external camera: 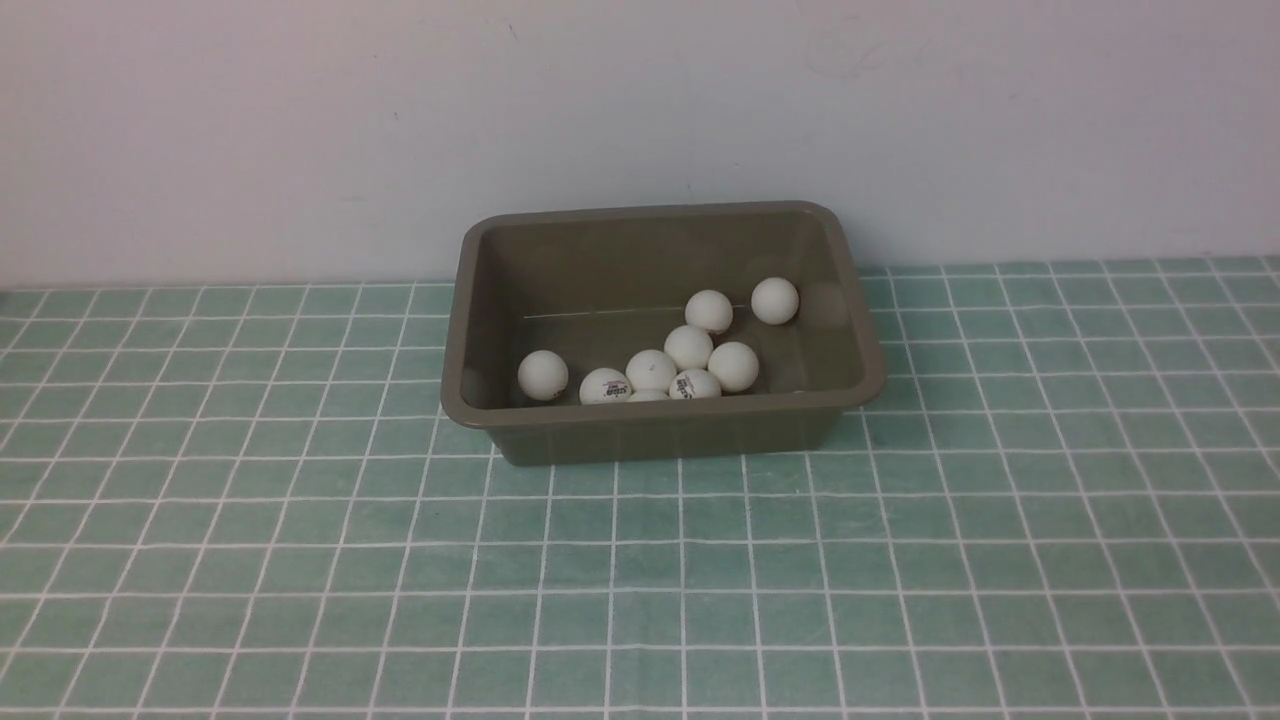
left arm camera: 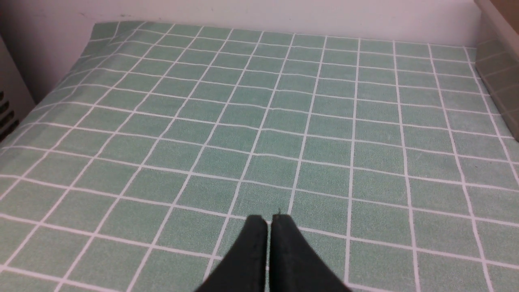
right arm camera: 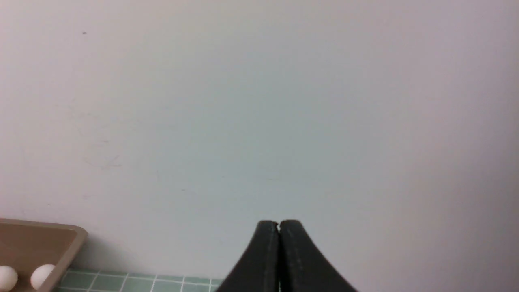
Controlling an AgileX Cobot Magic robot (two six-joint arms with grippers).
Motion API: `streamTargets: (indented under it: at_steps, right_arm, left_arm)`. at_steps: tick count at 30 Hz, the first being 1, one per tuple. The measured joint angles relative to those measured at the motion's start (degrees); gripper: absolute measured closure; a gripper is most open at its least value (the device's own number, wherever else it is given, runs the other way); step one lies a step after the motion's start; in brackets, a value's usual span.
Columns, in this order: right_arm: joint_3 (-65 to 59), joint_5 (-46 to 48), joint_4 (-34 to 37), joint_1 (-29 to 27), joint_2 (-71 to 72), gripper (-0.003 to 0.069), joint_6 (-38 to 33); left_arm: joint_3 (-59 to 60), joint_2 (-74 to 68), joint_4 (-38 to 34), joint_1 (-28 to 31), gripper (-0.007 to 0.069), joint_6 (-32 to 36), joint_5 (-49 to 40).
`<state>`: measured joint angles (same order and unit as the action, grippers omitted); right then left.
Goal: Put the table tennis balls in the box on the green coffee tablecloth.
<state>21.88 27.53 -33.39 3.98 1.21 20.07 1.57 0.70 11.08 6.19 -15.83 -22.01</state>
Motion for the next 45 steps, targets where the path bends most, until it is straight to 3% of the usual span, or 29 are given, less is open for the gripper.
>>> streamTargets:
  at_steps: [6,10,16,27,45]
  right_arm:
    - [-16.77,-17.22,3.59,-12.13,-0.10,0.0676,5.10]
    - [-23.37,-26.15,3.54,-15.57,-0.10,0.0676,7.72]
    - [-23.48,-22.65,3.60,-15.78,-0.12,0.0676,10.61]
    - [-23.49,-6.19,6.60,-15.78,-0.16,0.0676,17.20]
    - [-23.39,-5.45,6.97,-15.78,-0.16,0.0676,17.62]
  left_arm:
    - [0.00,0.00,0.00,0.00,0.0629,0.00,0.00]
    - [0.00,0.00,0.00,0.00,0.0629,0.00,0.00]
    - [0.00,0.00,0.00,0.00,0.0629,0.00,0.00]
    - [0.00,0.00,0.00,0.00,0.0629,-0.01,0.00]
    - [0.00,0.00,0.00,0.00,0.0629,-0.01,0.00]
